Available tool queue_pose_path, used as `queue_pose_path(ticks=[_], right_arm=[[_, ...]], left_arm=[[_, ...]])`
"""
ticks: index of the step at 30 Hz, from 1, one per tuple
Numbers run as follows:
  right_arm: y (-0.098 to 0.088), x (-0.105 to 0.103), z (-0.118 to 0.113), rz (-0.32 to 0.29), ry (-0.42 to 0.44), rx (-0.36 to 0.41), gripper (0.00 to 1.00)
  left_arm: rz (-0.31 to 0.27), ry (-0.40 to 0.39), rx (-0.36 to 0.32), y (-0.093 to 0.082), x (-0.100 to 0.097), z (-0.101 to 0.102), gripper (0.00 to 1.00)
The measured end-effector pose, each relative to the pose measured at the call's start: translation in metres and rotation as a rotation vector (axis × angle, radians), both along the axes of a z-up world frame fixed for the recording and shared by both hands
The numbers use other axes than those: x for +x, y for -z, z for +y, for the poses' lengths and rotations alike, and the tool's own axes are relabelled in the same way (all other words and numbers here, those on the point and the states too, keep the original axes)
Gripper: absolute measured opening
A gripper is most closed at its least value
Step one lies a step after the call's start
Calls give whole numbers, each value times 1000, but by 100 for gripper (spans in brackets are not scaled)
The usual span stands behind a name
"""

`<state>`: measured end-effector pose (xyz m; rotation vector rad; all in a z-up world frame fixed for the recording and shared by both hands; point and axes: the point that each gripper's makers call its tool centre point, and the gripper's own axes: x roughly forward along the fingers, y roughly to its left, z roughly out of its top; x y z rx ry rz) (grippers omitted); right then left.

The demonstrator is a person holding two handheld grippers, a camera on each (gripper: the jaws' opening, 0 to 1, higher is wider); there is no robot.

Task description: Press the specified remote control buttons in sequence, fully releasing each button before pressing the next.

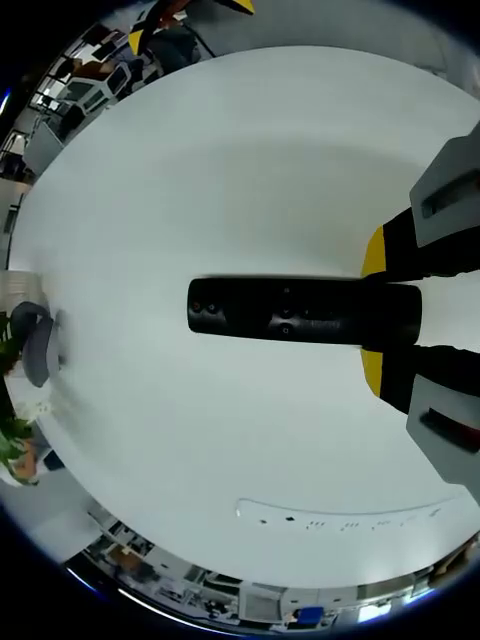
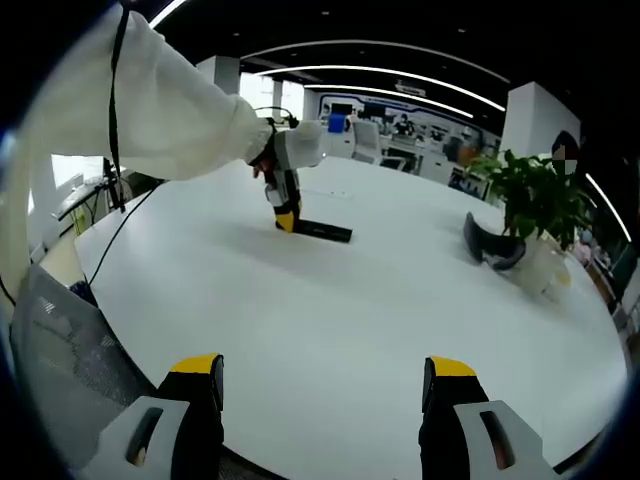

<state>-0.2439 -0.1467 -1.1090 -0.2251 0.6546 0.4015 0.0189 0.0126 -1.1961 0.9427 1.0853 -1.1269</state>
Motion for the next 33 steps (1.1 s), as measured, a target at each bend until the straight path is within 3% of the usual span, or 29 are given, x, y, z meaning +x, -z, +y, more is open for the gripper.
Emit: queue_pose_path(ticks=[15,33], right_arm=[[-1,0,1,-3,-3,8,81],[-3,-1,4,-6,-15,22,81]], left_arm=[[15,22,83,2,-24,0,23],[23,39,106,0,-57,5,23]])
